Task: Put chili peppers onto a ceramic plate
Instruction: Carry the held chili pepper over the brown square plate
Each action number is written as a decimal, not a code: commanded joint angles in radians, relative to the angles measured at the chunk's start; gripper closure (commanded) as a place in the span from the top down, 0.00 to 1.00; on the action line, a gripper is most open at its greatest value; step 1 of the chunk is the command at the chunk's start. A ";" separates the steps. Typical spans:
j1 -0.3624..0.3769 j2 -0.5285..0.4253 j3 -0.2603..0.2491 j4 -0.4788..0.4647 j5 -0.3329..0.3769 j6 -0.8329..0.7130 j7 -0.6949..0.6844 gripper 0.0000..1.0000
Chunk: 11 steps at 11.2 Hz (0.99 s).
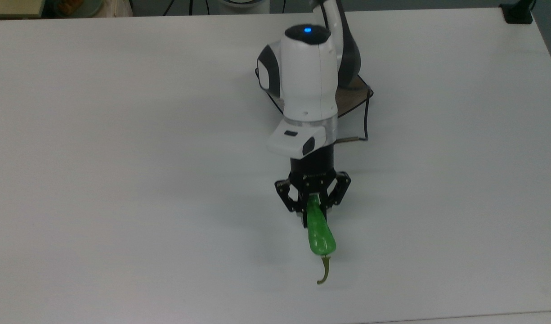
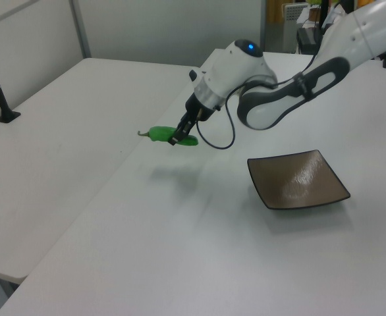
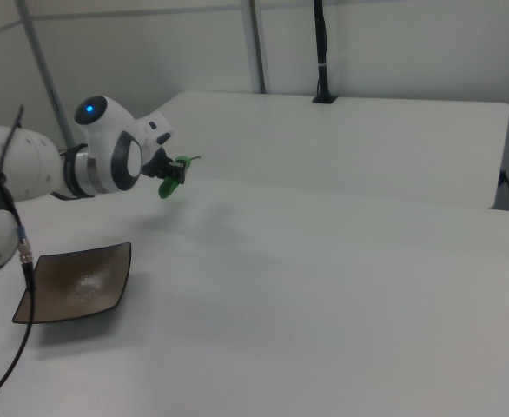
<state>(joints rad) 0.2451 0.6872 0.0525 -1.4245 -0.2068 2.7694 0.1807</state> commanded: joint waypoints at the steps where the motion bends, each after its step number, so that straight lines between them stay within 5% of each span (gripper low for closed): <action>1: -0.004 -0.198 0.027 -0.200 0.000 -0.144 0.020 0.25; 3: -0.004 -0.244 0.040 -0.217 0.001 -0.281 0.023 0.25; 11: -0.004 -0.530 0.041 -0.549 0.056 -0.294 0.023 0.26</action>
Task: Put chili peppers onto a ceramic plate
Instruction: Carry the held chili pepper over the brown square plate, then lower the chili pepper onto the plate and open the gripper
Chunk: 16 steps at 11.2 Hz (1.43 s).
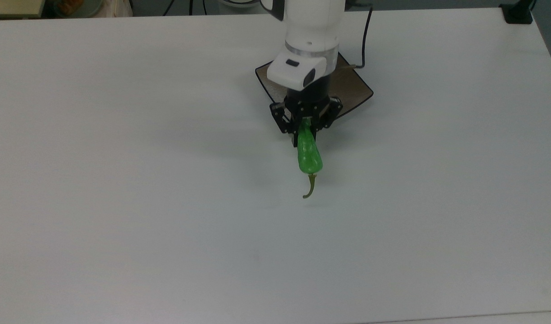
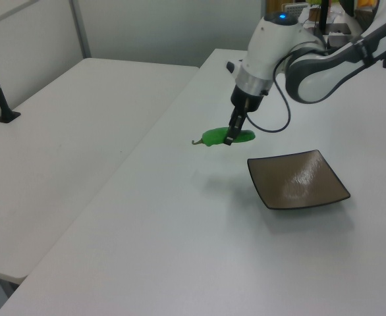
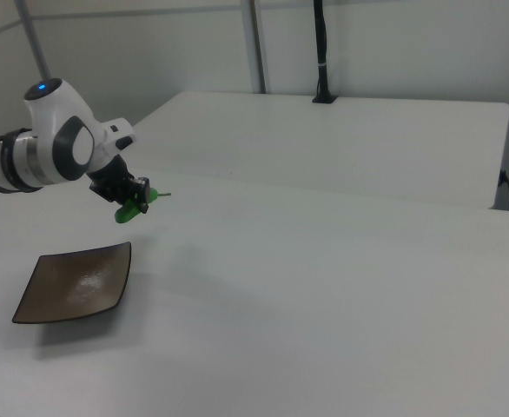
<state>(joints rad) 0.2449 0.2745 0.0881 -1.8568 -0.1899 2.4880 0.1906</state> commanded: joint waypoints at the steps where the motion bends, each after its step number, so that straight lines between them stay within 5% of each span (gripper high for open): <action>1: 0.008 -0.151 0.005 -0.163 0.040 -0.012 0.013 0.27; 8: 0.017 -0.219 0.005 -0.228 0.095 -0.125 0.004 0.35; 11: 0.017 -0.222 0.005 -0.223 0.108 -0.208 -0.144 0.61; 12: 0.019 -0.221 0.005 -0.223 0.115 -0.230 -0.160 1.00; 16: 0.021 -0.210 0.019 -0.168 0.119 -0.262 -0.178 1.00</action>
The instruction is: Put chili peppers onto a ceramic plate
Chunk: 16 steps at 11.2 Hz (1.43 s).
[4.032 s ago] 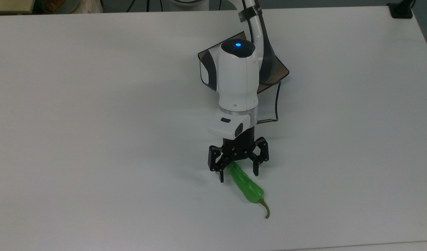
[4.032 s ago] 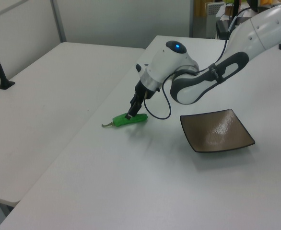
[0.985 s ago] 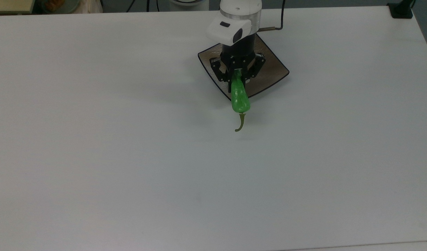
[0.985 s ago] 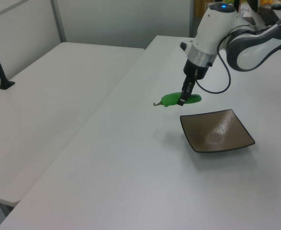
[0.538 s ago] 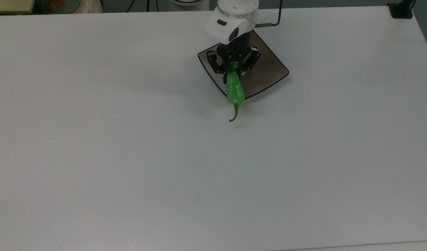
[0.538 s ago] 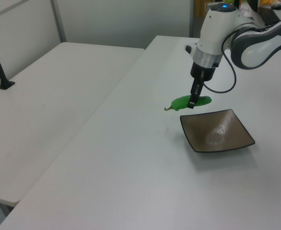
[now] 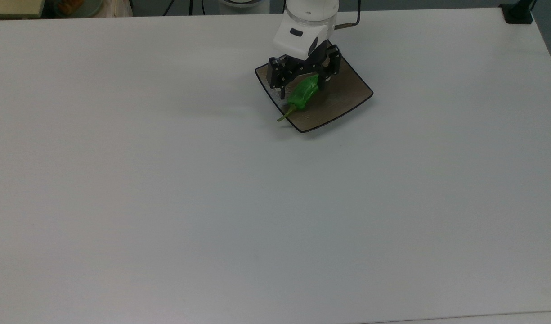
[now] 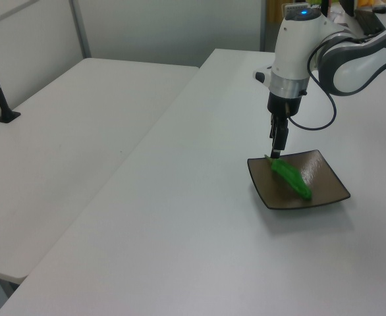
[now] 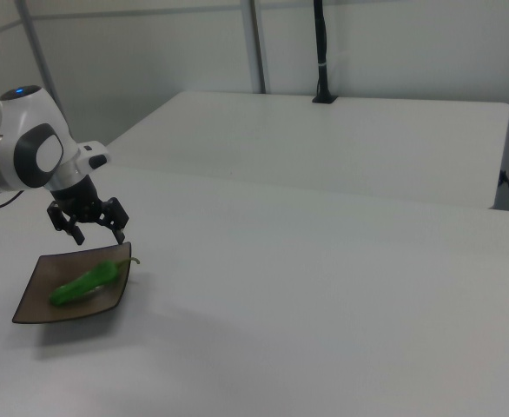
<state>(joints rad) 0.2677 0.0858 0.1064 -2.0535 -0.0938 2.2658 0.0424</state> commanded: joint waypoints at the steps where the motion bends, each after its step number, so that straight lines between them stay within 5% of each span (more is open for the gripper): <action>1: -0.008 -0.020 -0.001 0.050 0.029 -0.043 -0.030 1.00; 3: -0.033 -0.014 -0.001 0.114 0.032 -0.090 -0.026 1.00; 6: -0.073 0.095 -0.001 0.404 0.028 -0.468 -0.019 1.00; 7: -0.097 0.097 -0.001 0.427 0.028 -0.491 -0.019 1.00; 11: -0.119 0.075 -0.013 0.437 0.012 -0.523 0.239 1.00; 16: -0.107 -0.035 -0.123 0.357 0.071 -0.514 0.113 1.00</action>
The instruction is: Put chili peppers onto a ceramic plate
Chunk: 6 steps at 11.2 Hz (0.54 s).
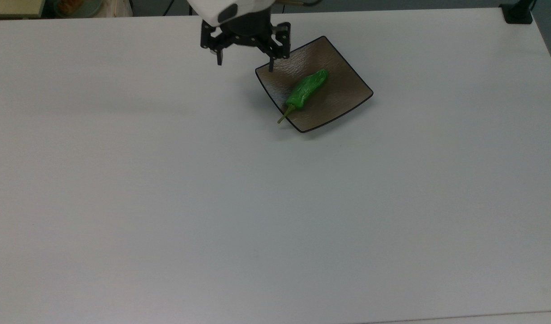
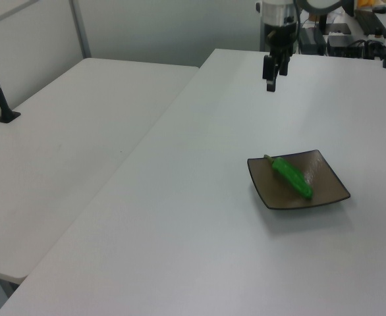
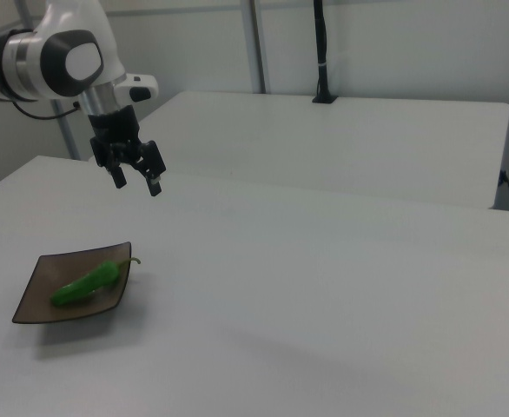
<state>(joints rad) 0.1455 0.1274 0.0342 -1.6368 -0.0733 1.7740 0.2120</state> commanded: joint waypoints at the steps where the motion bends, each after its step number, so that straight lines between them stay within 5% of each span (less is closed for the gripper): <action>1: 0.014 -0.095 -0.059 -0.067 0.064 -0.021 -0.075 1.00; 6: 0.012 -0.165 -0.080 -0.141 0.069 -0.010 -0.132 1.00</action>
<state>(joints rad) 0.1463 0.0362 -0.0189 -1.7031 -0.0252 1.7666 0.1382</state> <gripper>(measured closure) 0.000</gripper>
